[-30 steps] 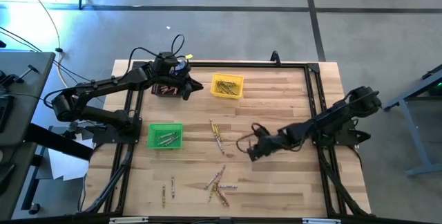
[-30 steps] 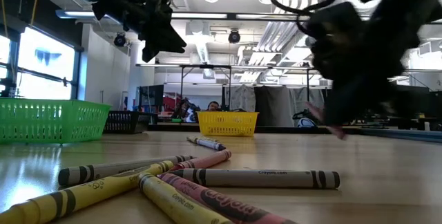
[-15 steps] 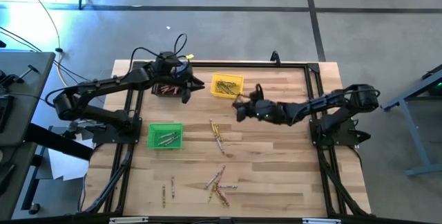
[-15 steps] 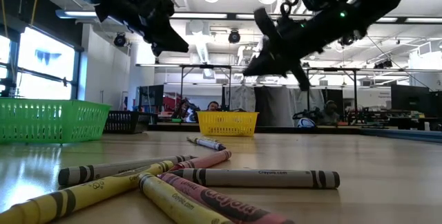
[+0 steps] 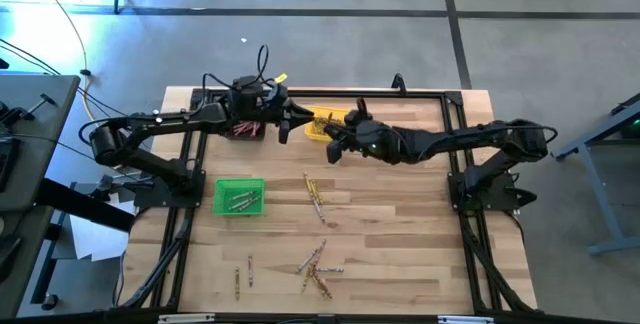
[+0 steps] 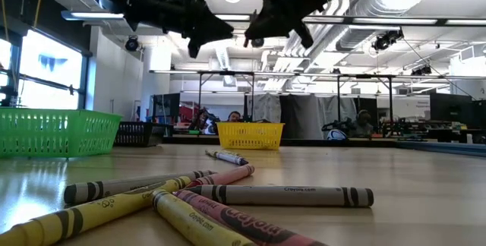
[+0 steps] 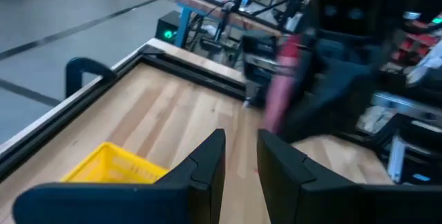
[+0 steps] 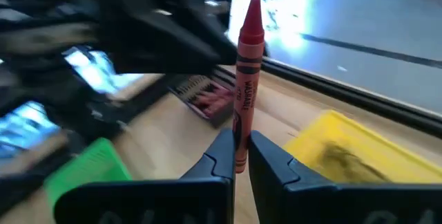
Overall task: Sort crayons
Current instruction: Put the red crayon into the black bin
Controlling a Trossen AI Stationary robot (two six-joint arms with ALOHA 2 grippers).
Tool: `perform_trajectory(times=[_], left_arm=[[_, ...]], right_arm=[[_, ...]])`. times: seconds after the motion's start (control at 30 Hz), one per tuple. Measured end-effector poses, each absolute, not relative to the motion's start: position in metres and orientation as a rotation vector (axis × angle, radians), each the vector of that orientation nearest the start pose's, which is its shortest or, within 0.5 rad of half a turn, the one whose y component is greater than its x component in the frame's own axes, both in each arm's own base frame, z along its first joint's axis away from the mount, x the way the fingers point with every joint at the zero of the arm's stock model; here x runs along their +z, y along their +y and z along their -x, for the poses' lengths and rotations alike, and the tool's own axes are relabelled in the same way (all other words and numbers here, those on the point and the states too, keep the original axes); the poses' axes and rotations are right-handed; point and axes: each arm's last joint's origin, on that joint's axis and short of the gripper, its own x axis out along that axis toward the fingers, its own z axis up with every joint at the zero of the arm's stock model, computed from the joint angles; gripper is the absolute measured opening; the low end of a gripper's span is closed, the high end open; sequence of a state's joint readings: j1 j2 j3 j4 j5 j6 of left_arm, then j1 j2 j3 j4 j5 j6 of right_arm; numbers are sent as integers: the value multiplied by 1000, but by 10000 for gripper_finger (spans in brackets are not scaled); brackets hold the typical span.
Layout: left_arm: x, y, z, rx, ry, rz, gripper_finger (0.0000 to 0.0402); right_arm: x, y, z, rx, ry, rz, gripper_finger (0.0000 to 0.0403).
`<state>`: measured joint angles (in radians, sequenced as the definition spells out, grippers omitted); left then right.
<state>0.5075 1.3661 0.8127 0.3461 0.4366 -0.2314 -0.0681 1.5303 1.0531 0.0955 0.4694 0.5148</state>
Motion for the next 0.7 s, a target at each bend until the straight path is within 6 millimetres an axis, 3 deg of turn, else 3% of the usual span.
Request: perform_trajectory(times=[0.17,0.4,0.7], left_arm=[[269,126,-271,59,144,331,69],[269,128,-279,47,72,312,72],[262,134,-291,32,-13,402,124]], right_arm=[[290,-50,-338,-664,340,-405,12],[295,-62,-338,-599,361,-446,12],[295,-63,-338,-516,392,-431,12]])
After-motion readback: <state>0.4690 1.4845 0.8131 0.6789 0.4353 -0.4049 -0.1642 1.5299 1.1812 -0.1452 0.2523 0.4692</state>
